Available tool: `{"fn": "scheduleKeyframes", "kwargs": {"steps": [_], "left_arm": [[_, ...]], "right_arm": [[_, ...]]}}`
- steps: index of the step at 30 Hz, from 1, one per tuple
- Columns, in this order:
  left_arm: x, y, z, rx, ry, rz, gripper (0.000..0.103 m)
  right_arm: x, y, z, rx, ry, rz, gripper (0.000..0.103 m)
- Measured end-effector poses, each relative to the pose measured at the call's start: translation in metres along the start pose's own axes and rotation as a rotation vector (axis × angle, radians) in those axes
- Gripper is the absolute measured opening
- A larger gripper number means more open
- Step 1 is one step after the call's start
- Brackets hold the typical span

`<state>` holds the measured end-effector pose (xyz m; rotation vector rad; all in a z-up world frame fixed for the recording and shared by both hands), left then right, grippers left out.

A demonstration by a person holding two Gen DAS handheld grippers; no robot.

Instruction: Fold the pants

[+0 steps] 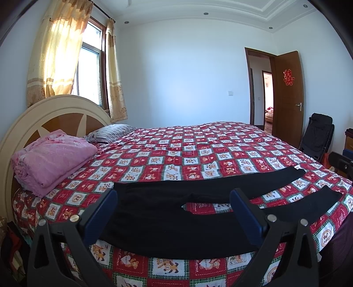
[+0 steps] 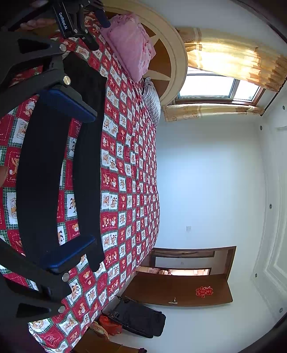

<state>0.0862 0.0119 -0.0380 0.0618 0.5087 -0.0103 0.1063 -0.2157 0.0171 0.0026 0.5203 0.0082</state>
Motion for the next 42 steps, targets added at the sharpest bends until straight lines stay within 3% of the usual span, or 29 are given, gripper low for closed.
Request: {"fn": "scheduleKeyframes", "kwargs": {"steps": [42], "left_arm": [[0.0013,-0.0044,0.0005,-0.007,0.003,0.001,0.103]], "right_arm": [[0.0029,0.0011,-0.0022,-0.007,0.012,-0.005,0.102]]}}
Point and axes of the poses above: each gripper's, at about its wrist camera, not at the fingertips, and x roughly the way its jaws point, y to its left, z to its top, the point moved 9 cm from there along x, roughly the way its jaws point, and after that the axes turned 9 degrees about y, right-handed, at the moved point
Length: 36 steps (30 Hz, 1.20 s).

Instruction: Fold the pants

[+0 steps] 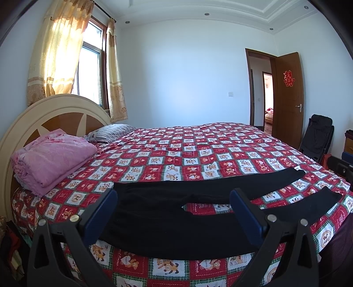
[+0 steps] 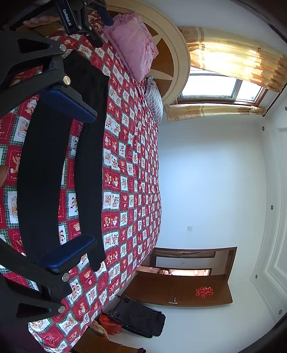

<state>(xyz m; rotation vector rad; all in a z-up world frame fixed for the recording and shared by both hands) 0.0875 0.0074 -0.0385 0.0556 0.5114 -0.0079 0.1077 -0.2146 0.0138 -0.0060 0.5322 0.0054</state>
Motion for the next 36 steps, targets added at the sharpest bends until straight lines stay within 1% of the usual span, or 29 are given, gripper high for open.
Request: {"fn": "scheduleKeyframes", "kwargs": {"steps": [12,14,18,21,24,26,29,33,36], "left_arm": [[0.005,0.002,-0.003,-0.004,0.010,0.009,0.103],[0.013,0.011,-0.009,-0.009,0.020,0.012,0.103],[0.031,0.027,-0.013,-0.008,0.038,0.041,0.103],[0.058,0.055,-0.013,-0.001,0.058,0.097,0.103],[0.092,0.085,-0.014,-0.016,0.106,0.112,0.103],[0.119,0.107,-0.014,-0.017,0.133,0.104,0.103],[0.159,0.144,-0.014,-0.025,0.173,0.140,0.103],[0.204,0.170,-0.016,0.000,0.227,0.180,0.103],[0.237,0.181,-0.014,0.031,0.273,0.184,0.103]], "right_arm": [[0.005,0.001,-0.003,-0.009,0.012,-0.004,0.102],[0.007,0.001,-0.004,-0.010,0.018,-0.007,0.102],[0.018,0.003,-0.010,-0.018,0.042,-0.010,0.102],[0.031,0.004,-0.016,-0.035,0.065,-0.023,0.102],[0.048,0.004,-0.025,-0.058,0.093,-0.043,0.102],[0.063,0.005,-0.035,-0.075,0.127,-0.041,0.102],[0.087,0.007,-0.053,-0.099,0.185,-0.039,0.102],[0.116,0.008,-0.076,-0.096,0.252,-0.007,0.102],[0.131,0.005,-0.089,-0.079,0.290,0.012,0.102]]}}
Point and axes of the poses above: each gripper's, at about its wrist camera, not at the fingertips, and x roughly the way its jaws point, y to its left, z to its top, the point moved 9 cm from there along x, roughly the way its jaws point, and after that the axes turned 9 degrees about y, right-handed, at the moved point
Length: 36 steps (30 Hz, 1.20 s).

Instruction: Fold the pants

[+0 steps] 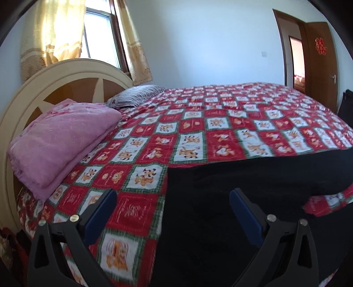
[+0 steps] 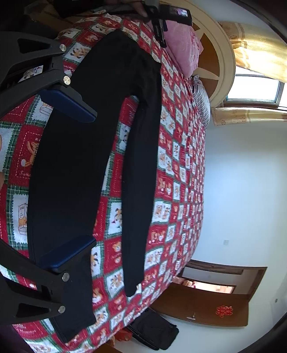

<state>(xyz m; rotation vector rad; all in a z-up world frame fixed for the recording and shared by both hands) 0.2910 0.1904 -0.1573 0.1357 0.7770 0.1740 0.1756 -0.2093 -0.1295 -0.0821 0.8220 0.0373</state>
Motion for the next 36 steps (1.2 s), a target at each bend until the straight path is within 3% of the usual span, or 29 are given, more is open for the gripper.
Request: {"fn": "scheduleKeyframes", "kwargs": {"steps": [5,8,12,14,17,20,22,23,24,27,29,33,36], "left_arm": [[0.045,-0.003,0.014,0.052,0.064,-0.005,0.085],[0.074,0.000,0.023,0.036,0.115,-0.061,0.079],[0.107,0.008,0.025,-0.013,0.197,-0.120,0.063],[0.116,0.013,0.022,-0.037,0.220,-0.126,0.062],[0.131,0.013,0.022,-0.081,0.235,-0.193,0.062],[0.134,0.008,0.017,-0.091,0.251,-0.249,0.050],[0.141,0.003,0.014,-0.091,0.274,-0.287,0.029],[0.145,0.002,0.013,-0.096,0.282,-0.293,0.029],[0.145,0.002,0.012,-0.101,0.275,-0.302,0.027],[0.148,0.005,0.014,-0.130,0.277,-0.338,0.024],[0.149,0.008,0.015,-0.143,0.277,-0.365,0.020],[0.151,0.012,0.013,-0.175,0.283,-0.405,0.017],[0.150,0.009,0.014,-0.157,0.278,-0.388,0.017]], "right_arm": [[0.014,-0.013,-0.002,0.053,0.023,0.007,0.102],[0.019,-0.023,0.000,0.091,0.024,0.005,0.102],[0.025,-0.033,0.005,0.100,0.029,-0.008,0.102],[0.028,-0.039,0.008,0.101,0.033,-0.018,0.102],[0.032,-0.048,0.014,0.109,0.036,-0.021,0.102],[0.037,-0.058,0.020,0.137,0.043,-0.010,0.102],[0.042,-0.065,0.023,0.155,0.052,0.004,0.102],[0.044,-0.069,0.024,0.166,0.055,0.010,0.102],[0.045,-0.073,0.027,0.178,0.055,0.013,0.100],[0.052,-0.089,0.033,0.191,0.082,0.023,0.079],[0.059,-0.104,0.037,0.211,0.110,0.030,0.074],[0.075,-0.157,0.052,0.277,0.150,-0.011,0.057],[0.087,-0.200,0.064,0.323,0.183,-0.045,0.057]]}}
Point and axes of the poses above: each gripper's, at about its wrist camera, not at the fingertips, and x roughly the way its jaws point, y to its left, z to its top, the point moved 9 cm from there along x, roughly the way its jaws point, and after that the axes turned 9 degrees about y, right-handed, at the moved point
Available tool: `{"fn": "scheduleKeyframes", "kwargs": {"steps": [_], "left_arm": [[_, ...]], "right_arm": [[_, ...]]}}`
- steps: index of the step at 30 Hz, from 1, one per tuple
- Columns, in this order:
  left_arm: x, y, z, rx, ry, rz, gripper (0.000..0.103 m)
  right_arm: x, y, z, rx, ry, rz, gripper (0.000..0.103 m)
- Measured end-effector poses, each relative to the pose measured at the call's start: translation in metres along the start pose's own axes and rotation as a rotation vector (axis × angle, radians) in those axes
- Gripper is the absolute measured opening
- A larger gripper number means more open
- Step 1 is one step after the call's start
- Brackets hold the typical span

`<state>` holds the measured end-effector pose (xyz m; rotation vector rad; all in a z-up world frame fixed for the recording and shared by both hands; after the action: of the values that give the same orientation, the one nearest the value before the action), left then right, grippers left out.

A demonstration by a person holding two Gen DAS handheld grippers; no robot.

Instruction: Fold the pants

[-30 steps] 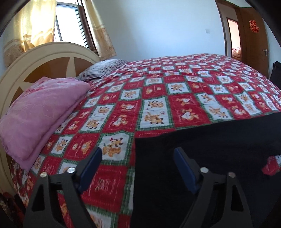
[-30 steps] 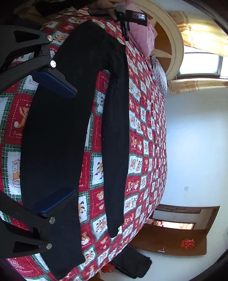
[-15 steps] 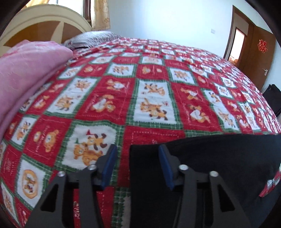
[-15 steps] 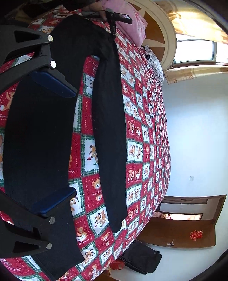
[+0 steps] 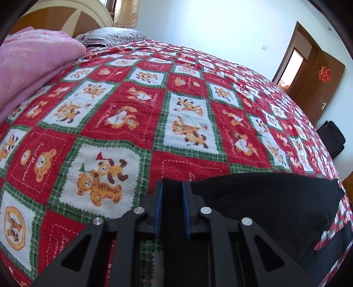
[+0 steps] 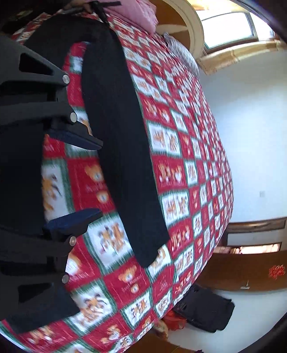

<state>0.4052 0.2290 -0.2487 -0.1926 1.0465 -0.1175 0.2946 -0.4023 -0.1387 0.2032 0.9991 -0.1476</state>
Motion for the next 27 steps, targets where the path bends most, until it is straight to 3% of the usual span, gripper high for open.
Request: {"fn": "scheduleKeyframes", "kwargs": {"steps": [6,9,14,18,20,27], "left_arm": [[0.003,-0.002,0.002,0.038,0.004,0.046,0.019],[0.002,0.001,0.003,0.032,0.000,0.084,0.030],[0.002,-0.002,0.005,0.076,-0.003,0.118,0.038],[0.007,-0.006,0.005,0.106,0.013,0.117,0.037],[0.008,-0.008,0.005,0.120,0.021,0.104,0.030],[0.009,-0.012,0.005,0.146,0.030,0.099,0.027]], "right_arm": [[0.032,-0.062,0.055,0.062,0.054,-0.071,0.060],[0.052,-0.090,0.076,0.114,0.081,-0.076,0.074],[0.086,-0.117,0.104,0.145,0.109,-0.093,0.074],[0.114,-0.132,0.122,0.153,0.129,-0.099,0.074],[0.127,-0.136,0.129,0.160,0.140,-0.088,0.074],[0.163,-0.128,0.139,0.113,0.197,-0.050,0.074]]}}
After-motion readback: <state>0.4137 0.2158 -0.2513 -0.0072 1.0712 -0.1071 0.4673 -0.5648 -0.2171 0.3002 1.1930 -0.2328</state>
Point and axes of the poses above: each gripper's, at about its wrist camera, not at the fingertips, and x roughly the way its jaws point, y to its left, z to its top, the point moved 9 cm from there along x, roughly the way its jaws point, and after that the axes turned 9 degrees about y, right-handed, at the moved point
